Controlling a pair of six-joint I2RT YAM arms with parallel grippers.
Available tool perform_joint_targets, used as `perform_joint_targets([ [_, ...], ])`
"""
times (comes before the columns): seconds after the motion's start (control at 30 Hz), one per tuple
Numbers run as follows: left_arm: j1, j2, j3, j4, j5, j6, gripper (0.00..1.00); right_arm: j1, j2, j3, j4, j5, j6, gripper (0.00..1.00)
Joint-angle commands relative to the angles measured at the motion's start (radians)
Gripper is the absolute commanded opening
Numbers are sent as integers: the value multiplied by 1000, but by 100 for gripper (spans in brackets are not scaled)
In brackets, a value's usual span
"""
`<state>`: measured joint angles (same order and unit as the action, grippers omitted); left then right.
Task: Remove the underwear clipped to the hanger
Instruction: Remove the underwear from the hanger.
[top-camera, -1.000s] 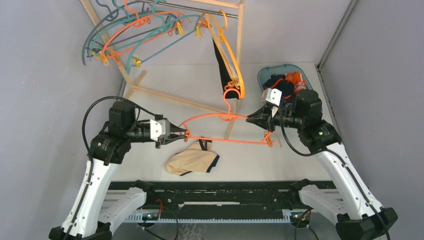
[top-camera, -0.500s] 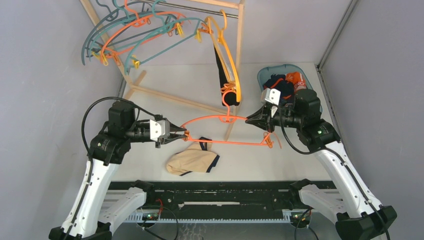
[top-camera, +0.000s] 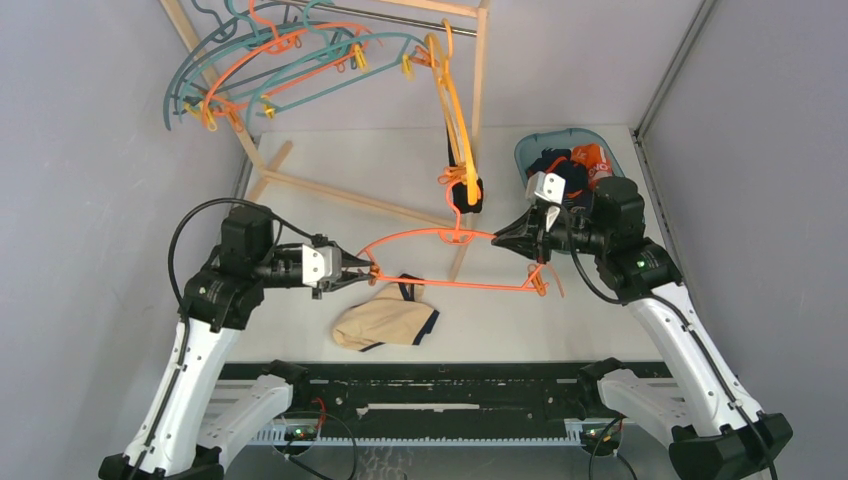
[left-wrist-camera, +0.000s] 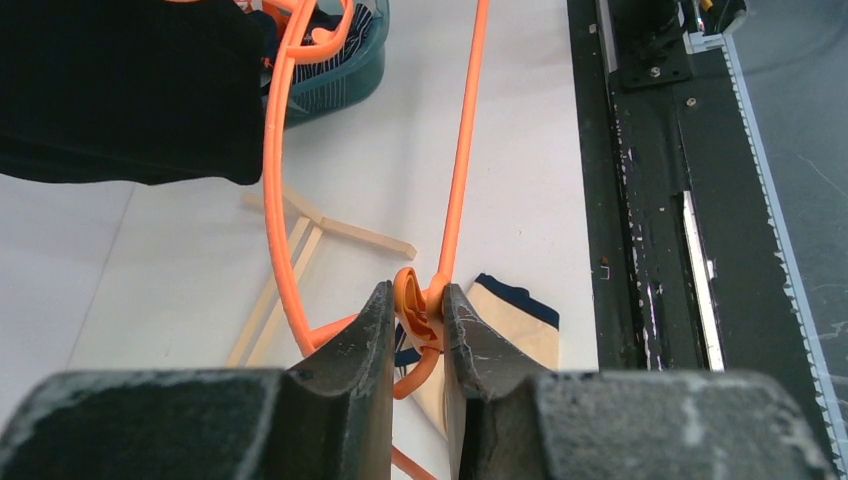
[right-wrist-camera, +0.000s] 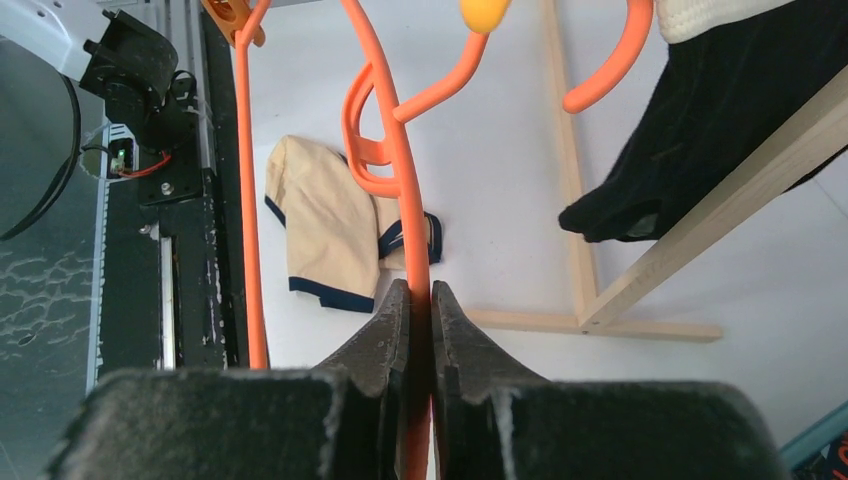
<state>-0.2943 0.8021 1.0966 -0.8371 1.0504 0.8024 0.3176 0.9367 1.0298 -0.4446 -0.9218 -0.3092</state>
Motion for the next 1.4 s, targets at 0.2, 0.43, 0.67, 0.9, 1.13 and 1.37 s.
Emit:
perform_joint_targets([
  [0.2, -3, -24, -26, -18, 13, 43, 51, 8, -62, -24, 86, -57, -92, 0],
  [0.43, -3, -46, 88, -192, -34, 99, 90, 45, -38, -46, 32, -27, -236, 0],
  [0.67, -3, -51, 120, -24, -149, -267, 94, 92, -48, -71, 9, -52, -337, 0],
  [0.9, -11, 88, 109, -95, -144, -428, 87, 131, -74, -71, 40, -45, -349, 0],
  [1.13, -74, 136, 70, -146, -120, -461, 68, 148, -90, -71, 66, -17, -346, 0],
  [1.37, -83, 167, 53, -210, -99, -424, 38, 149, -93, -71, 78, 19, -341, 0],
])
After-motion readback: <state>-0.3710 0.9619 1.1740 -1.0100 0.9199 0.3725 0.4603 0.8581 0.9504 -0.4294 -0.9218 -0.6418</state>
